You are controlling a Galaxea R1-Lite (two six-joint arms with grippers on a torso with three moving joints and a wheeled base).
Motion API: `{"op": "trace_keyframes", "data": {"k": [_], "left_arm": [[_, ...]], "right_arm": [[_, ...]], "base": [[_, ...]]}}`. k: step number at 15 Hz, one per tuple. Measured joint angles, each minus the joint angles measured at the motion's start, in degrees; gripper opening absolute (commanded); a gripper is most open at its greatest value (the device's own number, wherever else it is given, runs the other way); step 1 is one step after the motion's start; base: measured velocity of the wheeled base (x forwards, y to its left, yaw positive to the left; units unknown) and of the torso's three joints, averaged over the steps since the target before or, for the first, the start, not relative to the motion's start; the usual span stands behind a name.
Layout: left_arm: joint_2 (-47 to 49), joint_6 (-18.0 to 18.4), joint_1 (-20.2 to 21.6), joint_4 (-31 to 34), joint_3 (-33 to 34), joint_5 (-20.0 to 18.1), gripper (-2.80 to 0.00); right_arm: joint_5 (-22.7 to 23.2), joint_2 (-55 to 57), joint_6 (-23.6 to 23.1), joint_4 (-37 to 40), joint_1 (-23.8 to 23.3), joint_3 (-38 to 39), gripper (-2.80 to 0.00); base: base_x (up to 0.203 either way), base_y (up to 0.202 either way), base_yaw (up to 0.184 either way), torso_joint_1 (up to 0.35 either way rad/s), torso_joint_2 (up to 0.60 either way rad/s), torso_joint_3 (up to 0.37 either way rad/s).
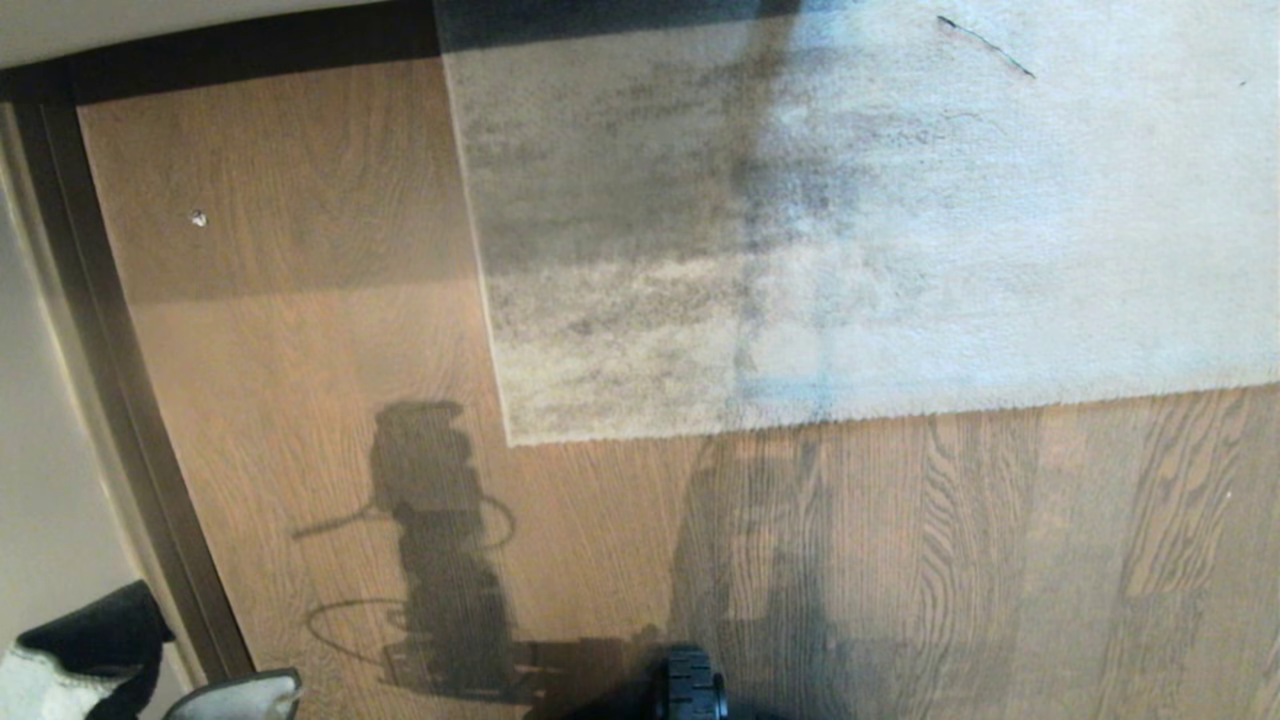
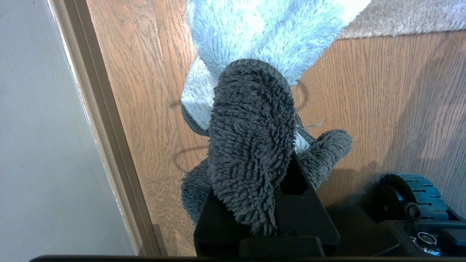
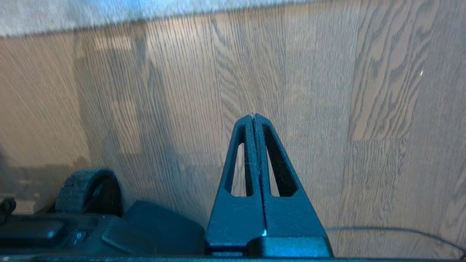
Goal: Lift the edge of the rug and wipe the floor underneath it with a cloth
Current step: Lift up the carpet
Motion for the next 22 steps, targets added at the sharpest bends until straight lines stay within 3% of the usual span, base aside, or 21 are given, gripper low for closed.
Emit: {"op": "trace_keyframes", "data": {"k": [3,5,8,10,11,17,20,22], "left_arm": [[0.0,0.0,0.0,0.0,0.0,0.0,-2.80],[0.0,0.0,0.0,0.0,0.0,0.0,-2.80],[0.0,0.0,0.0,0.0,0.0,0.0,-2.80],[0.0,0.0,0.0,0.0,0.0,0.0,-2.80],[0.0,0.0,0.0,0.0,0.0,0.0,-2.80],[0.0,0.0,0.0,0.0,0.0,0.0,-2.80],[0.0,0.0,0.0,0.0,0.0,0.0,-2.80],[0.0,0.0,0.0,0.0,0.0,0.0,-2.80]], "right_arm": [[1.1,0.4,0.3,-4.2,0.0,-1.2,-2.80],[4.3,3.1,0.3,-4.9,0.0,-3.9,-2.80],[17.1,9.4,-0.7,-7.6,-0.9,-8.7,-2.80],[26.1,13.6,-4.0,-8.2,-1.1,-10.2,-2.80],[28.4,16.5,-6.3,-8.4,-0.5,-10.7,-2.80],[29.9,37.5,-22.3,-8.2,11.4,-15.5,-2.80],[29.2,50.1,-23.7,-8.4,15.2,-16.0,-2.80],[28.9,58.9,-21.6,-9.0,16.2,-16.1,-2.80]], "base": [[0.000,0.000,0.000,0.000,0.00,0.000],[0.000,0.000,0.000,0.000,0.00,0.000],[0.000,0.000,0.000,0.000,0.00,0.000],[0.000,0.000,0.000,0.000,0.00,0.000],[0.000,0.000,0.000,0.000,0.00,0.000],[0.000,0.000,0.000,0.000,0.00,0.000],[0.000,0.000,0.000,0.000,0.00,0.000],[0.000,0.000,0.000,0.000,0.00,0.000]]}}
